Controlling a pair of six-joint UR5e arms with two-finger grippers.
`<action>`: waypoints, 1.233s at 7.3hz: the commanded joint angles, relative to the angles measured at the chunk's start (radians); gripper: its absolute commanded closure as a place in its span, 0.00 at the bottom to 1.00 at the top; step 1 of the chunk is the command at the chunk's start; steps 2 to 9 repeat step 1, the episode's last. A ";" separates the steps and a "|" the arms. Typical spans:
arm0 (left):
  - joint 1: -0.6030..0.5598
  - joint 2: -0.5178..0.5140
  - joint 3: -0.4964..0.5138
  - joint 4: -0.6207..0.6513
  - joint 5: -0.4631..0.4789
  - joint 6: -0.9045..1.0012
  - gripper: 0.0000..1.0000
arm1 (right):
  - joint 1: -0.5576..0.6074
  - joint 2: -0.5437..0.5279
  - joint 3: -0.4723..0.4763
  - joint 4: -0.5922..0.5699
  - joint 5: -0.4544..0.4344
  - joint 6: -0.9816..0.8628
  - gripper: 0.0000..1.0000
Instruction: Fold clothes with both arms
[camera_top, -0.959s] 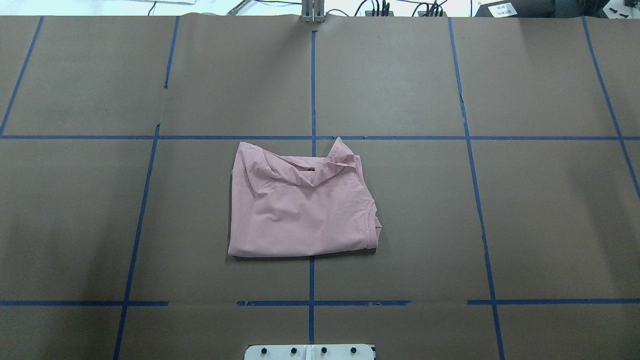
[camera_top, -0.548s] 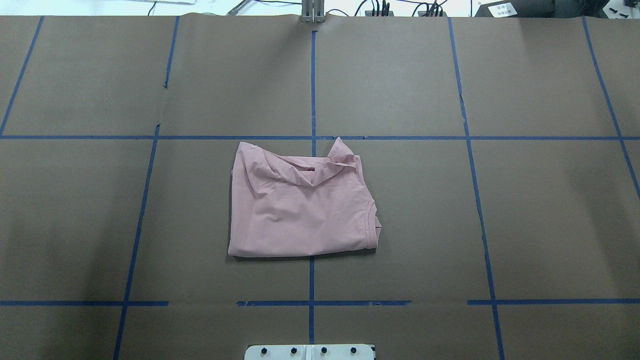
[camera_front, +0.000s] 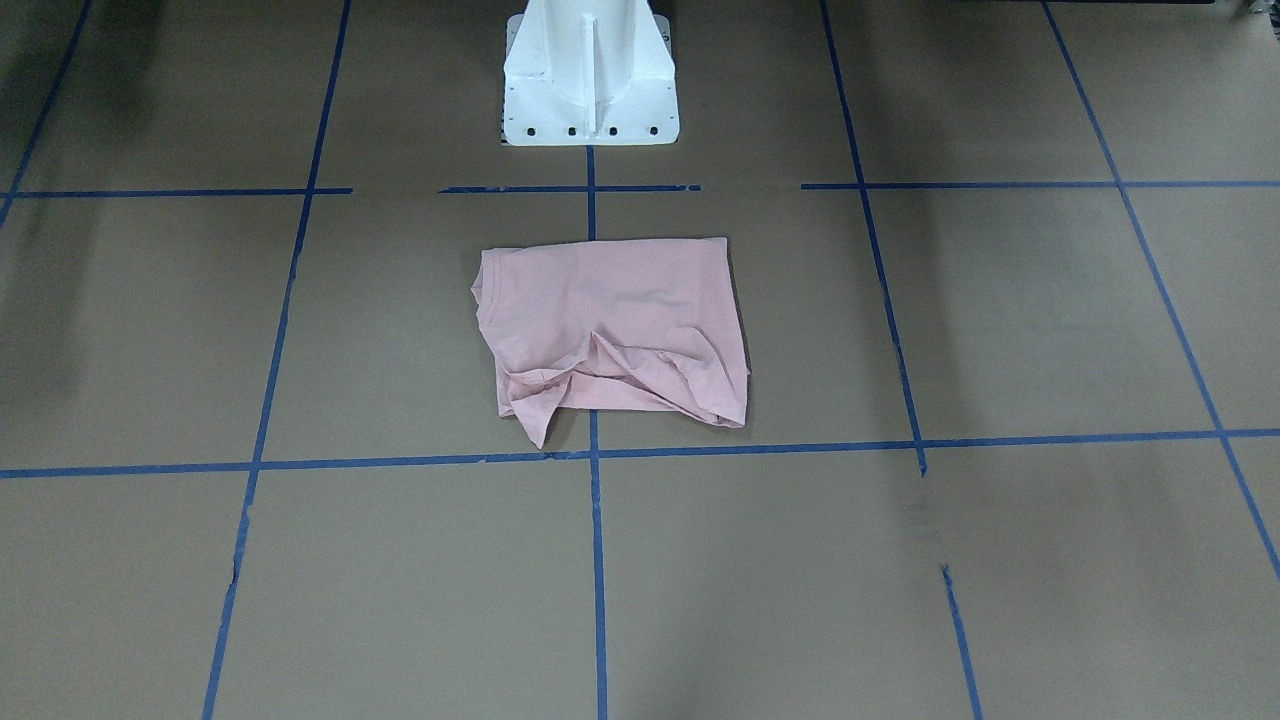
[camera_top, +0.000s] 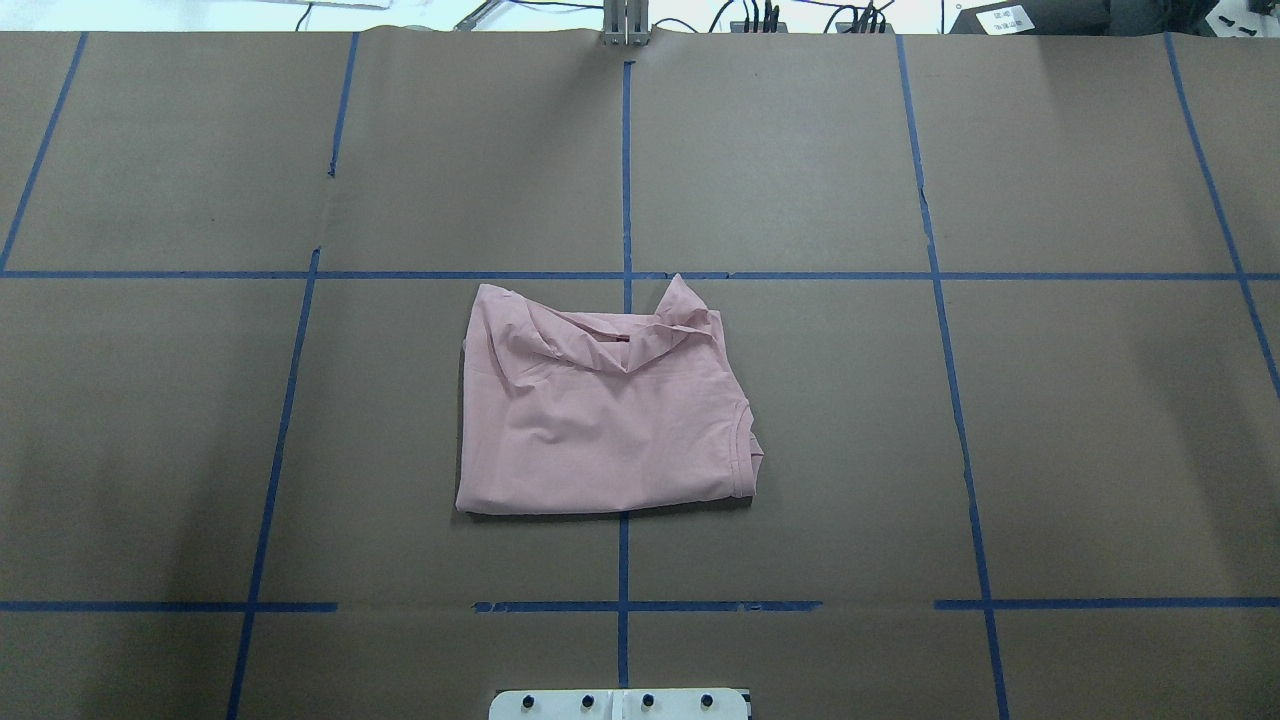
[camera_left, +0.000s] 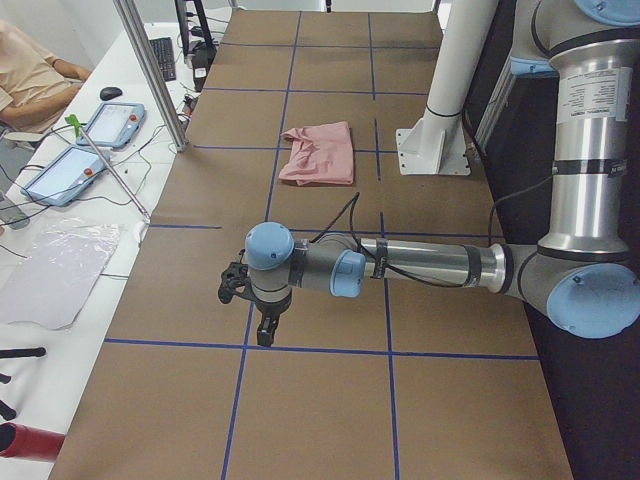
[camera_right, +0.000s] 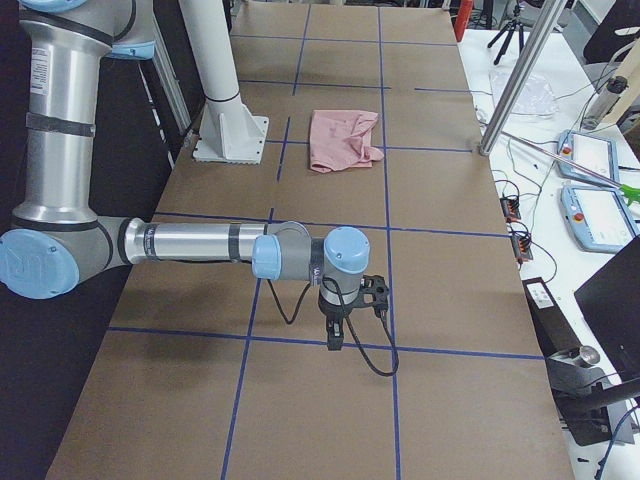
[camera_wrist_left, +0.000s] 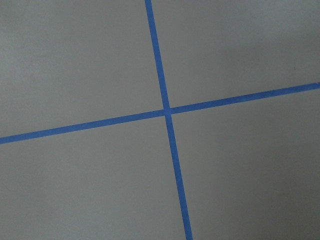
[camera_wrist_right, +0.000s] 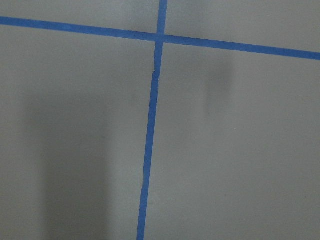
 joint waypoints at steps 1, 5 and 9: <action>0.000 0.000 0.000 -0.003 -0.001 0.000 0.00 | 0.000 -0.001 -0.001 0.014 0.003 0.000 0.00; 0.000 0.000 0.000 -0.003 -0.001 0.000 0.00 | 0.000 -0.001 -0.001 0.014 0.003 0.000 0.00; 0.000 0.000 0.000 -0.003 -0.001 0.000 0.00 | 0.000 -0.001 -0.001 0.014 0.003 0.000 0.00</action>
